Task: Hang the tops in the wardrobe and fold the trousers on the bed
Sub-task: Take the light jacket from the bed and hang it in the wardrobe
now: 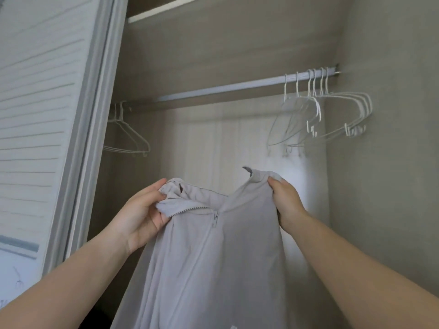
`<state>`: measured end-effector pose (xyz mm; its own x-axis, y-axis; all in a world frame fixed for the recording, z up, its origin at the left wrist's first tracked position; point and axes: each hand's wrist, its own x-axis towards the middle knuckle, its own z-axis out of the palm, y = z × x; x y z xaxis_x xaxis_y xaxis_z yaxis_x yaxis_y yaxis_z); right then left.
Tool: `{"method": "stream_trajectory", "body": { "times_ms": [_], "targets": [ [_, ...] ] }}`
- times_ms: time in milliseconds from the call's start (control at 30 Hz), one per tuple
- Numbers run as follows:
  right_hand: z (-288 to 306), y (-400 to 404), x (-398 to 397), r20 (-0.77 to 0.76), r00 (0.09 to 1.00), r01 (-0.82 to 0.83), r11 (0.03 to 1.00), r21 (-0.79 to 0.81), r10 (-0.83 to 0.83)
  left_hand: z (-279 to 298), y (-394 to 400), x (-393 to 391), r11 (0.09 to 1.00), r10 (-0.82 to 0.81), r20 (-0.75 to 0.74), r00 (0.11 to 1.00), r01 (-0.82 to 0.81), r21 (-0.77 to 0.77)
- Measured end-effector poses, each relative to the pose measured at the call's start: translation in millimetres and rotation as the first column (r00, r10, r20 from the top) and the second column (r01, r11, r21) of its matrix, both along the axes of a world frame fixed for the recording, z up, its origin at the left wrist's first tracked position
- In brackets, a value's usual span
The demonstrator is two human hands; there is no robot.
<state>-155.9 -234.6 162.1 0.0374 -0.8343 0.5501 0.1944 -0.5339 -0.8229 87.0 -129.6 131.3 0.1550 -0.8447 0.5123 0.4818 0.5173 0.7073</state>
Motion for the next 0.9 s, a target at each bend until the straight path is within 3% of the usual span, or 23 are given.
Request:
{"method": "stream_trajectory", "body": {
  "times_ms": [67,167,233,333,433,533,633,767,900],
  "targets": [
    [7,-21,1,-0.210,0.965,0.137,0.986,-0.098,-0.155,10,-17,3,1.000,-0.018,0.025,1.000,0.018,-0.023],
    [24,-43,-2,-0.481,0.796,0.243,0.923,-0.299,-0.366,27,-39,2,0.996,-0.026,0.065,0.998,0.031,-0.080],
    [40,-50,-6,-0.591,0.621,0.294,0.851,-0.435,-0.516,41,-55,-2,0.993,-0.022,0.064,0.998,0.029,-0.113],
    [61,-50,-6,-0.656,0.281,0.299,0.713,-0.634,-0.701,62,-80,-3,0.991,-0.006,0.055,0.998,0.013,-0.131],
    [86,-43,-7,-0.553,-0.020,0.219,0.536,-0.816,-0.833,83,-101,-10,0.991,0.014,0.033,0.999,-0.009,-0.134],
    [123,-38,-16,-0.305,-0.195,0.121,0.286,-0.951,-0.932,101,-118,-20,0.988,0.012,0.017,1.000,-0.009,-0.153],
    [158,-34,-28,-0.052,-0.422,0.048,0.035,-0.998,-0.905,111,-134,-26,0.986,0.009,0.054,0.998,0.000,-0.164],
    [188,-28,-39,-0.060,-0.603,0.164,-0.050,-0.985,-0.796,115,-149,-26,0.985,0.041,0.084,0.996,-0.026,-0.168],
    [201,-31,-46,-0.149,-0.617,0.285,-0.043,-0.958,-0.773,116,-159,-24,0.989,0.029,0.080,0.996,-0.017,-0.144]
  ]
}}
